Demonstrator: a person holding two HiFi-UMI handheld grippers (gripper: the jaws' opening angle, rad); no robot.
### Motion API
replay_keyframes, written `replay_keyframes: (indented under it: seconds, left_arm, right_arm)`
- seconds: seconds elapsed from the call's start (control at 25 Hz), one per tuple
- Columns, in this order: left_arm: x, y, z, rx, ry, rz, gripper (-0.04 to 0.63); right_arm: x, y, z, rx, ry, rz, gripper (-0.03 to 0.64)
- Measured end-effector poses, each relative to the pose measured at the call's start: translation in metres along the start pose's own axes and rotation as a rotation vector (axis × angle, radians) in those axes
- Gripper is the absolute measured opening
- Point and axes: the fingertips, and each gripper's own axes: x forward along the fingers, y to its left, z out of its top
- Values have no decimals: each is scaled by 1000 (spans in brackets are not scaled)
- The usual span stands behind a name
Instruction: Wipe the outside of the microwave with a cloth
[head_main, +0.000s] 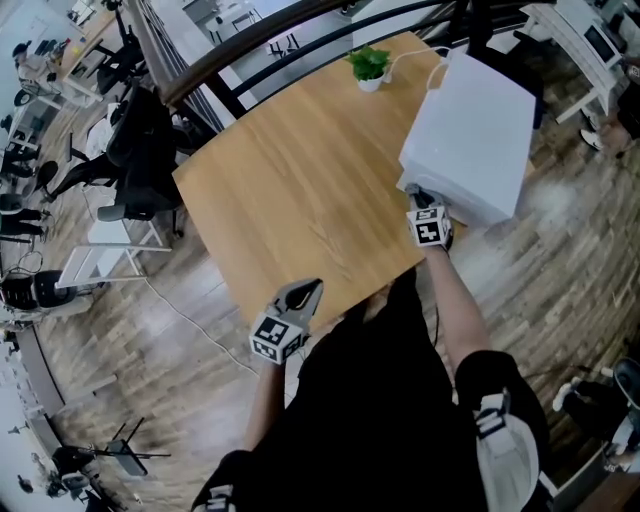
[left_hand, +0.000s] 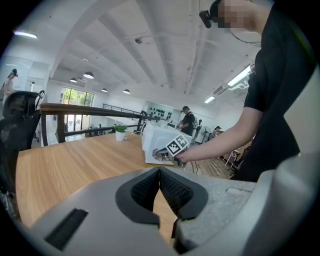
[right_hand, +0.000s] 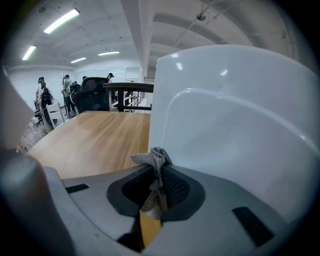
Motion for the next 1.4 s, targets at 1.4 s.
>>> replay_keyframes:
  seconds: [1.4]
  left_arm:
    - [41, -26, 25, 71, 34, -176, 3]
  right_arm:
    - [-68, -92, -105, 144, 156, -168, 43]
